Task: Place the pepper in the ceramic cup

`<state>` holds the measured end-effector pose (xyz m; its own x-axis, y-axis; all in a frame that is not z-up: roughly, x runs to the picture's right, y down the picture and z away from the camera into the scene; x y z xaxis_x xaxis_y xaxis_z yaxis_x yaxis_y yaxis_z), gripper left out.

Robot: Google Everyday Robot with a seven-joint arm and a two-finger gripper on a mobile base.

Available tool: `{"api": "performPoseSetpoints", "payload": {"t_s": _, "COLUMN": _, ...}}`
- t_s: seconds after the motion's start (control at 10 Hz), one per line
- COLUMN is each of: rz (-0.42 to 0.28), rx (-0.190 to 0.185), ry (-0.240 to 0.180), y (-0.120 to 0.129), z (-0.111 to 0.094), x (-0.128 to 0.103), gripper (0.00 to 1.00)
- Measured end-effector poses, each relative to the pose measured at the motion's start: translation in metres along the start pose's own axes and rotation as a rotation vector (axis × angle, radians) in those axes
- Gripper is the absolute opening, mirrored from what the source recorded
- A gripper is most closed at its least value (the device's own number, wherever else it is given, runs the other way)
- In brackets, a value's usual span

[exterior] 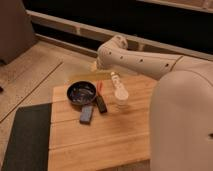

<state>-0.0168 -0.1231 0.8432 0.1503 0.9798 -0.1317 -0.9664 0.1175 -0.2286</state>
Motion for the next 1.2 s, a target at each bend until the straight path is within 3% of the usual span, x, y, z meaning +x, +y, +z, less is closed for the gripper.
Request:
{"api": "performPoseSetpoints", "payload": {"t_s": 0.3, "rz": 0.024, "rx": -0.027, "ry": 0.036, "y": -0.003, "z": 0.041, "x": 0.003, "gripper": 0.65}}
{"api": "performPoseSetpoints", "payload": {"t_s": 0.7, "rz": 0.058, "rx": -0.044, "ry": 0.163, "y": -0.013, "z": 0.103, "x": 0.03, "gripper": 0.65}}
{"api": "performPoseSetpoints", "payload": {"t_s": 1.2, "rz": 0.097, "rx": -0.026, "ry": 0.264, "y": -0.031, "z": 0.137, "x": 0.039, "gripper": 0.65}}
